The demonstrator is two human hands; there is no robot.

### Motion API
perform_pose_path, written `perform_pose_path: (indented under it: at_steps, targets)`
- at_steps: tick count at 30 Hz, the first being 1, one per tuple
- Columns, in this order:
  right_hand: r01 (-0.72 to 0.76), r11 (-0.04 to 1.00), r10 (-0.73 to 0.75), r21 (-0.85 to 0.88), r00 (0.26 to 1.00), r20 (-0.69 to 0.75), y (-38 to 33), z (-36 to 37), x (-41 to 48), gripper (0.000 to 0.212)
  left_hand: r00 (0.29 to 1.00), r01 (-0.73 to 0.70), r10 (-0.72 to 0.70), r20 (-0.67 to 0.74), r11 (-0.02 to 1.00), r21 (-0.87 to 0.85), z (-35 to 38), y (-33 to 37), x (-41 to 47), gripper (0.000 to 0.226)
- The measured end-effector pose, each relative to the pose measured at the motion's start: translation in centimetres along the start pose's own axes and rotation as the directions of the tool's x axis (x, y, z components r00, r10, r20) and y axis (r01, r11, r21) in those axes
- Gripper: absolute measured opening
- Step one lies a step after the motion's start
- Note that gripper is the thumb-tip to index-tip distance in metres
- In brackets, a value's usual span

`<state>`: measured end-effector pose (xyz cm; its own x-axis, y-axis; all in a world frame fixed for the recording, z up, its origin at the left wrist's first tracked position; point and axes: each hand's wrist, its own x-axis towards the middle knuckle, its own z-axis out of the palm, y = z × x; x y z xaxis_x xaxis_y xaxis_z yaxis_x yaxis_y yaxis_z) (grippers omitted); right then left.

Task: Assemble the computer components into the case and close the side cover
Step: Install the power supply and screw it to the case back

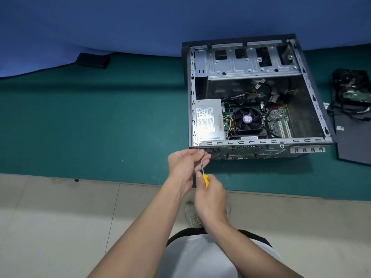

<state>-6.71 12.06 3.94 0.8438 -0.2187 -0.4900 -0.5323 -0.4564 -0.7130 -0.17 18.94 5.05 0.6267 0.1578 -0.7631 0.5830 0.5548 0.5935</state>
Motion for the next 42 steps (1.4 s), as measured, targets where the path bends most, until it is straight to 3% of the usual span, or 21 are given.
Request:
perform_pose_path:
  at_steps: [2,3,5,8,10,12,13,14,15,16,17,20,24,26,28,31,33,35,38,40,42]
  targets:
    - [-0.092,0.957,0.071,0.276,0.994,0.085,-0.1,0.6,0.3,0.033,0.999,0.025,-0.027,0.04,0.998,0.049,-0.4,0.5,0.2,0.018]
    - [-0.184,0.861,0.117,0.474,0.979,0.168,-0.1,0.8,0.4,0.033,0.998,0.036,-0.04,0.057,0.997,0.072,-0.6,0.7,0.3,0.019]
    - [-0.387,0.549,0.143,0.741,0.917,0.372,0.0,0.9,0.3,0.032,0.995,0.047,-0.055,0.081,0.994,0.094,-0.8,1.0,0.3,0.018]
    - [-0.627,0.143,0.036,0.765,0.776,0.629,0.2,-0.2,0.8,0.031,0.994,0.066,-0.074,0.078,0.993,0.102,-0.7,1.1,0.1,0.017]
    - [-0.731,-0.03,-0.054,0.682,0.682,0.729,0.3,-0.7,1.0,0.029,0.994,0.076,-0.082,0.066,0.994,0.082,-0.6,1.0,-0.1,0.021]
    - [-0.714,0.036,-0.002,0.699,0.7,0.714,0.0,-1.0,0.8,0.029,0.997,0.065,-0.068,0.039,0.995,0.081,-0.5,0.9,-0.1,0.025]
    - [-0.641,0.194,0.085,0.742,0.765,0.639,-0.1,-0.9,0.6,0.031,0.998,0.053,-0.055,0.025,0.995,0.081,-0.4,0.8,-0.1,0.026]
    - [-0.512,0.45,0.163,0.731,0.853,0.496,0.0,-0.7,0.4,0.032,0.999,0.041,-0.042,0.015,0.997,0.072,-0.3,0.7,0.0,0.025]
    - [-0.339,0.727,0.185,0.597,0.934,0.304,0.2,-0.5,0.0,0.033,1.0,0.028,-0.029,0.006,0.998,0.062,-0.1,0.6,0.1,0.022]
    - [-0.153,0.911,0.119,0.382,0.987,0.111,0.2,-0.2,-0.3,0.032,1.0,0.013,-0.013,0.001,0.998,0.059,-0.1,0.5,0.1,0.019]
    - [-0.004,0.981,0.006,0.194,1.0,-0.014,0.4,0.0,-0.6,0.03,1.0,-0.003,0.003,0.003,0.997,0.075,0.0,0.4,0.0,0.014]
    - [0.131,0.986,-0.119,0.1,0.986,-0.114,0.4,0.5,-0.5,0.03,0.998,-0.053,0.039,0.047,0.943,0.329,-0.7,1.0,0.2,0.007]
    - [0.094,0.99,-0.084,0.102,0.991,-0.104,0.4,1.1,0.0,0.036,0.985,-0.101,0.17,-0.024,0.69,0.717,-1.9,3.8,1.4,0.042]
    - [0.079,0.991,-0.07,0.11,0.994,-0.088,0.5,1.3,0.1,0.038,0.969,-0.14,0.247,-0.019,0.612,0.778,-1.0,5.0,2.2,0.065]
    - [0.066,0.992,-0.058,0.103,0.995,-0.078,0.4,1.4,0.3,0.039,0.983,-0.142,0.178,0.036,0.629,0.765,0.8,5.4,3.4,0.086]
    - [0.043,0.994,-0.035,0.105,0.997,-0.071,0.2,1.7,0.5,0.04,0.986,-0.152,0.156,0.064,0.66,0.736,3.1,4.5,5.5,0.084]
    - [-0.031,0.982,0.033,0.186,0.999,-0.012,0.2,1.7,0.8,0.042,0.97,-0.204,0.235,0.061,0.653,0.729,3.3,3.6,6.3,0.073]
    - [-0.198,0.879,0.148,0.434,0.978,0.146,0.2,1.7,0.9,0.043,0.956,-0.236,0.288,0.052,0.652,0.72,3.1,3.0,6.7,0.069]
    - [-0.531,0.426,0.181,0.732,0.843,0.507,0.3,1.2,1.1,0.044,0.945,-0.268,0.321,0.064,0.644,0.717,2.9,2.6,7.2,0.071]
    - [-0.692,0.153,0.054,0.705,0.719,0.693,0.5,0.6,1.5,0.045,0.937,-0.29,0.341,0.074,0.643,0.709,3.0,2.5,7.3,0.07]
    - [-0.794,-0.023,-0.086,0.607,0.607,0.79,0.8,-0.1,1.9,0.041,0.931,-0.305,0.356,0.079,0.639,0.707,3.0,2.4,7.3,0.069]
